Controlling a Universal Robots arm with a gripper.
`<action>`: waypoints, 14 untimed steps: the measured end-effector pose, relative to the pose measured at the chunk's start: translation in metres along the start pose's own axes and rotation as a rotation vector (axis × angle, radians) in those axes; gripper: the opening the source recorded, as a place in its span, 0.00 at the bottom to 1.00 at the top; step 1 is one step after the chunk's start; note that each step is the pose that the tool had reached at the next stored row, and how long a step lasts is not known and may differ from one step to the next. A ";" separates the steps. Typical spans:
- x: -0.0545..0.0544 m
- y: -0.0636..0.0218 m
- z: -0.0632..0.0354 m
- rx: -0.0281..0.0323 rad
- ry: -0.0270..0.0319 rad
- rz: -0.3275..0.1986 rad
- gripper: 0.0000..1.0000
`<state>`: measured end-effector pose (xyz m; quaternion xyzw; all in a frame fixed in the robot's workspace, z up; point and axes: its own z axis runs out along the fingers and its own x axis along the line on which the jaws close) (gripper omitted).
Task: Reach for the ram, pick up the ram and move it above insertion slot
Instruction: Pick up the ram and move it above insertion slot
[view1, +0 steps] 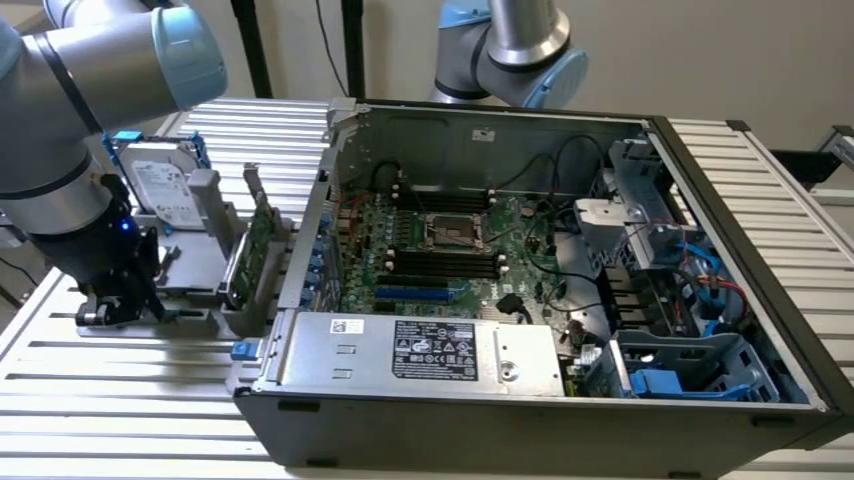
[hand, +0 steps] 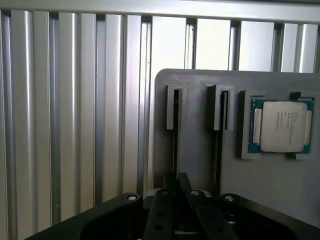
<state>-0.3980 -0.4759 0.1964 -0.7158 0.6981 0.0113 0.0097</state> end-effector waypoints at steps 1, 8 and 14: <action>0.000 0.0000 0.0000 0.0000 0.0001 0.000 0.15; 0.000 0.0000 0.0000 0.0000 0.0000 0.000 0.14; 0.000 0.0000 -0.0018 0.0002 -0.0053 0.000 0.14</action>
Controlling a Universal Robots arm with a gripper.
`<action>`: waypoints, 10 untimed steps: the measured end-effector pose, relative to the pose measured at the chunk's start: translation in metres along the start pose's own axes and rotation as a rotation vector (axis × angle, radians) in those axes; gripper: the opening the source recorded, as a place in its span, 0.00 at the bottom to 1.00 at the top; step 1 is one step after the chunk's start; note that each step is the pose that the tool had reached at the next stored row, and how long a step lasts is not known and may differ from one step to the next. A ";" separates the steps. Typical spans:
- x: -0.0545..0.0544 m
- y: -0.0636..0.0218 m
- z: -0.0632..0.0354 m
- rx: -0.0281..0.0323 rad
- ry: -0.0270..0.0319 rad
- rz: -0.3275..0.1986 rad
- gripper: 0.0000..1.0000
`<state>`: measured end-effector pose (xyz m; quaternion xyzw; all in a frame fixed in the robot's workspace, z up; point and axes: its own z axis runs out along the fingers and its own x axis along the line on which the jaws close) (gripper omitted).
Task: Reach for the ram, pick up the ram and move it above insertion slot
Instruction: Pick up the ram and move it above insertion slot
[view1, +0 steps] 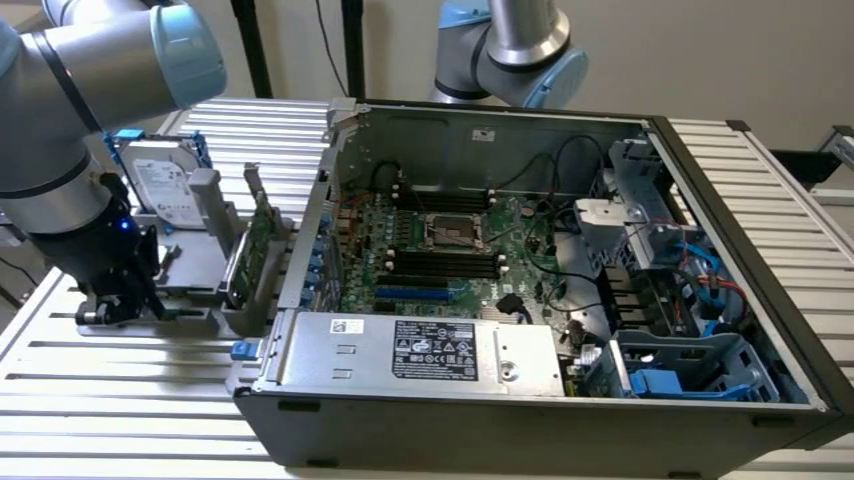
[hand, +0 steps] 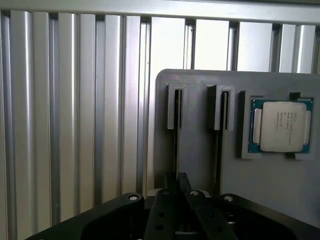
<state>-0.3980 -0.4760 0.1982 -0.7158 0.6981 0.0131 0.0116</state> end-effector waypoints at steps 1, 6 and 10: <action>0.000 0.0000 -0.0008 0.0000 -0.0007 0.000 0.14; 0.000 0.0000 -0.0068 0.0000 -0.0035 0.000 0.14; 0.000 0.0000 -0.0158 0.0002 -0.0050 0.000 0.14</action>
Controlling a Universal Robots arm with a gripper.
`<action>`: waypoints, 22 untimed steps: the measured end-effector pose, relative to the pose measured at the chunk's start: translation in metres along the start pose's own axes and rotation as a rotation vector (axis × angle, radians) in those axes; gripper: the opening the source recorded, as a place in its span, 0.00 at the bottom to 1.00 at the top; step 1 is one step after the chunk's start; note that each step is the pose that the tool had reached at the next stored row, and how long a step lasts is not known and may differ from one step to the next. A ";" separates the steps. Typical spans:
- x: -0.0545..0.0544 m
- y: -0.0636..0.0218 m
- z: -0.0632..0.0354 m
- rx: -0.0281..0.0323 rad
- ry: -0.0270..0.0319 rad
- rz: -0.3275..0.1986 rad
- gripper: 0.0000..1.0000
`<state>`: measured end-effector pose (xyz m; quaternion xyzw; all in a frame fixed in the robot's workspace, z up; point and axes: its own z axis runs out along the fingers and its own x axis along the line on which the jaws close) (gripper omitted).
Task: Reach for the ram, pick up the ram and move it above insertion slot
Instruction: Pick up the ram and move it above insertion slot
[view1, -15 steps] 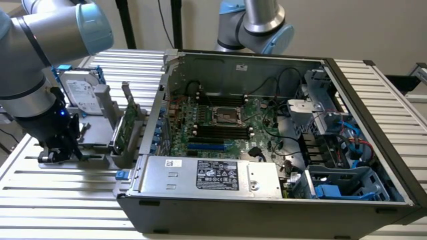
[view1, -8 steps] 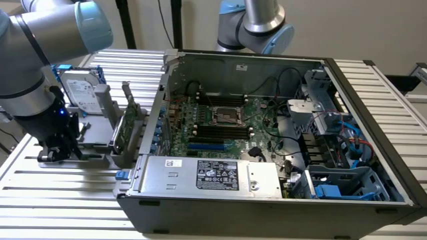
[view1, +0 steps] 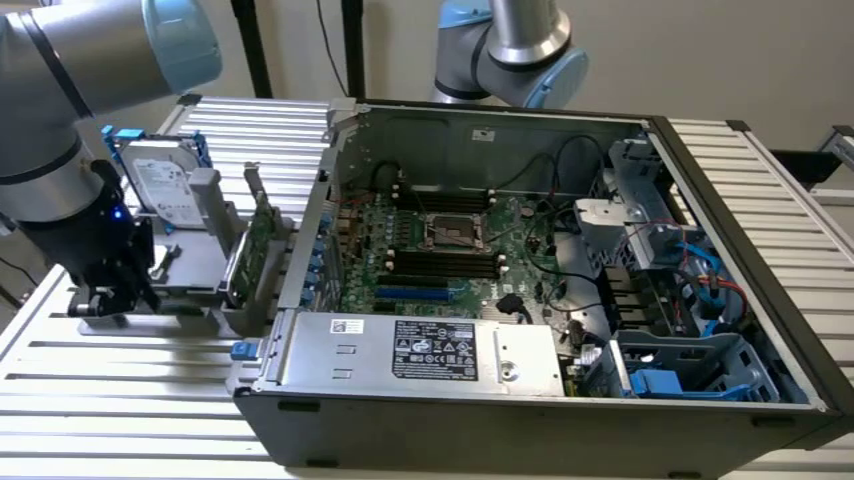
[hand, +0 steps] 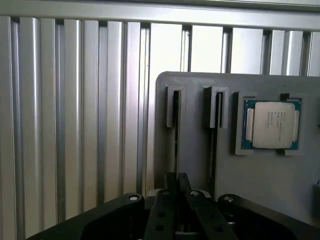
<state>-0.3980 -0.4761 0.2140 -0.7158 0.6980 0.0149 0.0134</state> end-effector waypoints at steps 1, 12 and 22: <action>0.000 0.0000 -0.0033 0.0000 -0.0004 0.000 0.14; -0.002 -0.0007 -0.0522 0.0001 -0.0033 0.000 0.14; -0.003 -0.0290 -0.0980 -0.0002 -0.0109 -0.004 0.14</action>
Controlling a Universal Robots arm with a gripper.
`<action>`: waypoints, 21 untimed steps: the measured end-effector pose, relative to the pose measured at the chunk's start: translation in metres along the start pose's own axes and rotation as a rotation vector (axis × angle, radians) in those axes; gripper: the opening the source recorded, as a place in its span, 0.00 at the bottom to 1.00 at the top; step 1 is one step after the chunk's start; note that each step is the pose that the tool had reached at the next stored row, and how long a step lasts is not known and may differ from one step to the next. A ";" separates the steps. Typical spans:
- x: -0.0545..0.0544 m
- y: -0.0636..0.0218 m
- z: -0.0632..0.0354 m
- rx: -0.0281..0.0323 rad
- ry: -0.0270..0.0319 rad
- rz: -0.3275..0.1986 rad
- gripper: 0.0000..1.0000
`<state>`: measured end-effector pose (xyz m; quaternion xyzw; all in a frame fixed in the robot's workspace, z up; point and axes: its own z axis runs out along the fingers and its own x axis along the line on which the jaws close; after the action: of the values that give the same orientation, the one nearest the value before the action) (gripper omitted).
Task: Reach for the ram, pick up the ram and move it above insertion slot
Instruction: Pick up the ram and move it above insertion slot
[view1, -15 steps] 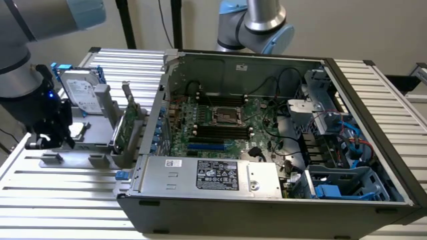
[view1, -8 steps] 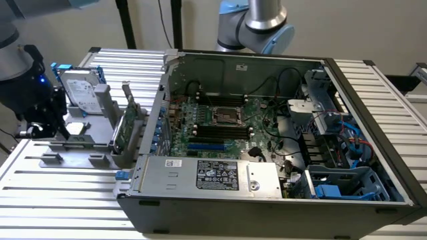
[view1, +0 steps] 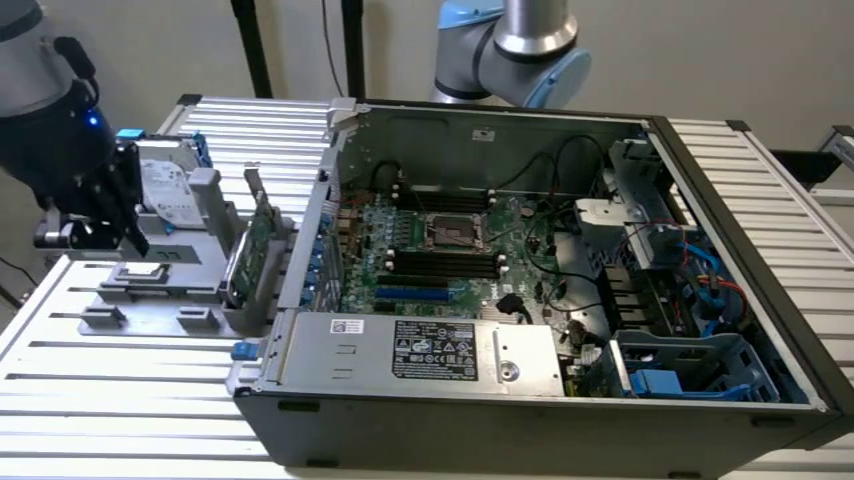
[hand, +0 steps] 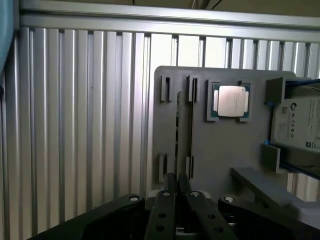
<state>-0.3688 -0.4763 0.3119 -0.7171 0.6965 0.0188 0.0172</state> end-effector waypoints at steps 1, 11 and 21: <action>0.000 -0.0038 -0.0045 -0.0002 -0.0005 0.000 0.14; -0.001 -0.0446 -0.0498 -0.0040 -0.0015 -0.001 0.14; -0.005 -0.0846 -0.0857 -0.0045 -0.0018 -0.001 0.14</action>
<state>-0.2841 -0.4737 0.3976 -0.7175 0.6961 0.0210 0.0162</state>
